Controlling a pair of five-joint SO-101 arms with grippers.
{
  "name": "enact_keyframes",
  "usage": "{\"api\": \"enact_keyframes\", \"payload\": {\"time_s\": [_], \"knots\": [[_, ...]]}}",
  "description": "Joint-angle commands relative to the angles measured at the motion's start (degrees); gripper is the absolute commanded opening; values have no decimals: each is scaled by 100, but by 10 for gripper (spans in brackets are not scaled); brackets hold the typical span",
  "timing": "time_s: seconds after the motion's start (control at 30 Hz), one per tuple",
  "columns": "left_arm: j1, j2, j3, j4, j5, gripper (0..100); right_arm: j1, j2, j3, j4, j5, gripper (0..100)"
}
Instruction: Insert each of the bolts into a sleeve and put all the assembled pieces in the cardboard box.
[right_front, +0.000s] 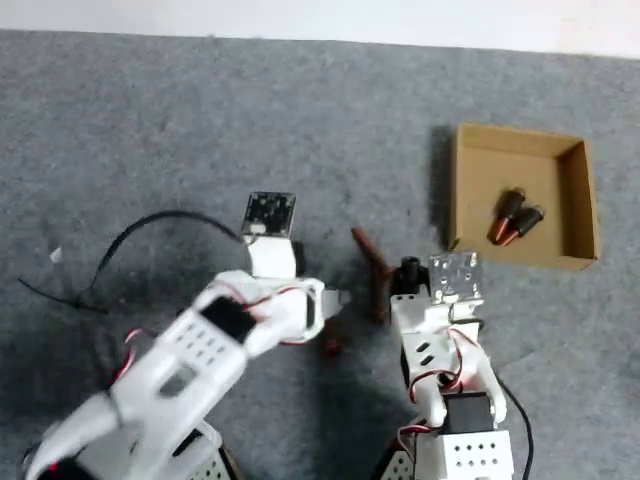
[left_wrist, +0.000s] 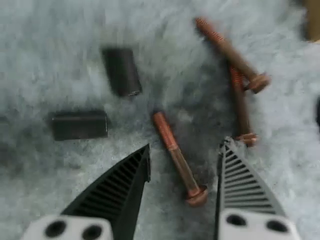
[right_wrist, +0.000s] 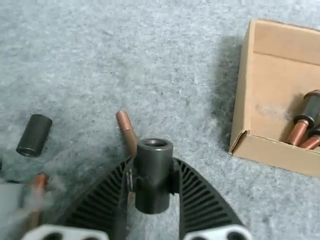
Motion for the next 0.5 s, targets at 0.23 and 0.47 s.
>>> {"api": "enact_keyframes", "payload": {"time_s": [0.23,0.47], "knots": [[-127,2396,-1393,53,1116,214,66,-92,-66,-22,53,3],[-119,3433,-1895,53,1134,213,66,-92,-66,-22,53,3]]}}
